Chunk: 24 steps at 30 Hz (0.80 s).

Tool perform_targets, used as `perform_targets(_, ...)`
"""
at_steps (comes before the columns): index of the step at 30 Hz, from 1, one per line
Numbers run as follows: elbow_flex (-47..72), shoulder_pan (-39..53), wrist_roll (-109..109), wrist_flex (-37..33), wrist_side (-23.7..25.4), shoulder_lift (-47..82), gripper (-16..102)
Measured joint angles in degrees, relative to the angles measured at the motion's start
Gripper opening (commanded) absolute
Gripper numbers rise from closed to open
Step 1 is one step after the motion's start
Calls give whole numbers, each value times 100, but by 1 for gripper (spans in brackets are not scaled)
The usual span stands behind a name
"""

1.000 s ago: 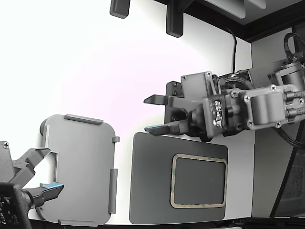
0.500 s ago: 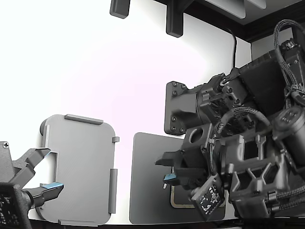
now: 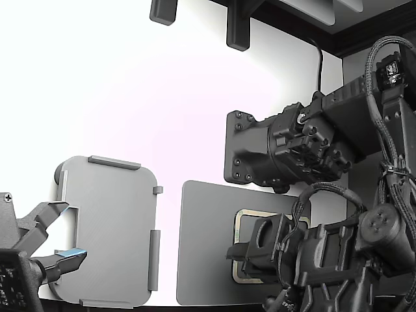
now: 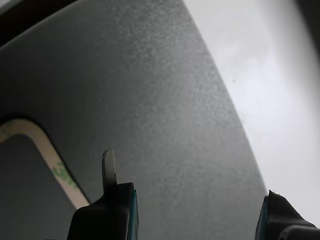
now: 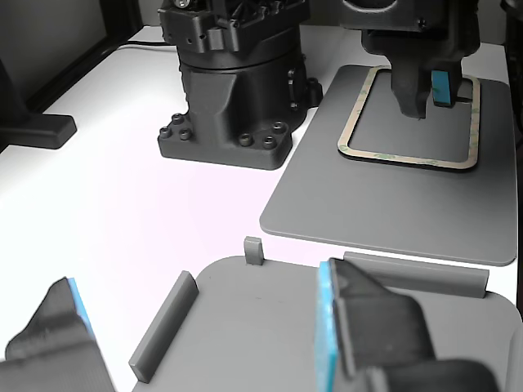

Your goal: Move top rectangular frame to the holder.

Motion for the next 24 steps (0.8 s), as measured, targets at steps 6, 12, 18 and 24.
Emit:
perform_targets(6,105,299,114,35,-62,-141,98)
perform_targets(12,316,721,220,0,-158,-308,100)
perform_targets(18,571,1125,97,-220,-185,-396,100)
perform_targets(24,765,1143,-299,-527,-413,-396,98)
